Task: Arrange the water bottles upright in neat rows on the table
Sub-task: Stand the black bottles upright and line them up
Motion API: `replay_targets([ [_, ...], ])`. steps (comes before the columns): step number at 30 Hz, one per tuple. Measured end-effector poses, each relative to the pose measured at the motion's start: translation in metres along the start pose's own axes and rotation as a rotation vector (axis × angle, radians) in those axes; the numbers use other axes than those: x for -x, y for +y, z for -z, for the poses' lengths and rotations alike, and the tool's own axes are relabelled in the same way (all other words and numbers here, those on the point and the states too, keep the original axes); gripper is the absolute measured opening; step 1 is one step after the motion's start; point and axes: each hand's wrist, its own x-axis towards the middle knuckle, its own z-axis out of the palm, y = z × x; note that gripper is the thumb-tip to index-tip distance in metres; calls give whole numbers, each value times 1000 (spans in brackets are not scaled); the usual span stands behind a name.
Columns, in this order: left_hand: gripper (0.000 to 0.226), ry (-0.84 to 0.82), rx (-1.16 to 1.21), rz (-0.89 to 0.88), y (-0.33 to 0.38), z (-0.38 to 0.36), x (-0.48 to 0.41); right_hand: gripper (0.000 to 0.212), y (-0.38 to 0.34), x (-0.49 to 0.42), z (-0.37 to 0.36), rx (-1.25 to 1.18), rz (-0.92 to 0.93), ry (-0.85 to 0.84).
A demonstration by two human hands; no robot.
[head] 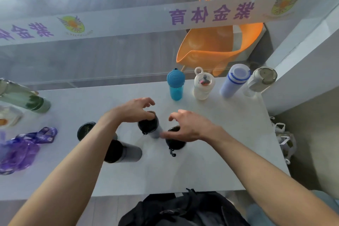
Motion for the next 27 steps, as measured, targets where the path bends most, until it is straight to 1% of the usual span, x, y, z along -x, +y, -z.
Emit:
replay_targets([
  [2,99,-118,-7,-14,-3,-4,5,108,-14,6,-9,81,-49,-72],
  [3,111,-140,-55,-23,-5,-8,5,106,-19,8,-15,102,-82,-77],
  [4,121,-127,-117,-34,-6,-13,4,99,-22,8,-22,106,-113,-60],
  [5,124,-86,-177,-55,-8,-19,3,90,-25,8,-27,97,-138,-27],
  [6,120,-31,-218,-86,-10,-23,1,83,-27,7,-30,79,-161,10],
  [7,111,19,-230,-123,-12,-25,-1,79,-29,5,-30,55,-179,45],
  [9,92,83,-220,-179,-15,-21,-4,77,-31,1,-25,-7,-202,120],
  [10,89,106,-221,-191,-18,-17,-5,77,-33,-2,-20,-54,-209,162],
  [13,91,185,-191,-189,-29,-1,-7,78,-39,-12,-4,-195,-208,279],
  [16,98,290,-77,-141,-49,20,-10,81,-45,-31,9,-188,-181,364],
  [17,97,322,-31,-123,-57,27,-12,83,-48,-38,12,-178,-170,382],
  [21,73,483,51,-50,-80,43,-25,92,-65,-70,17,-146,-148,465],
  [24,73,575,65,13,-90,46,-34,88,-83,-92,22,-147,-153,509],
  [27,74,608,96,64,-100,49,-43,80,-95,-113,31,-134,-154,535],
])
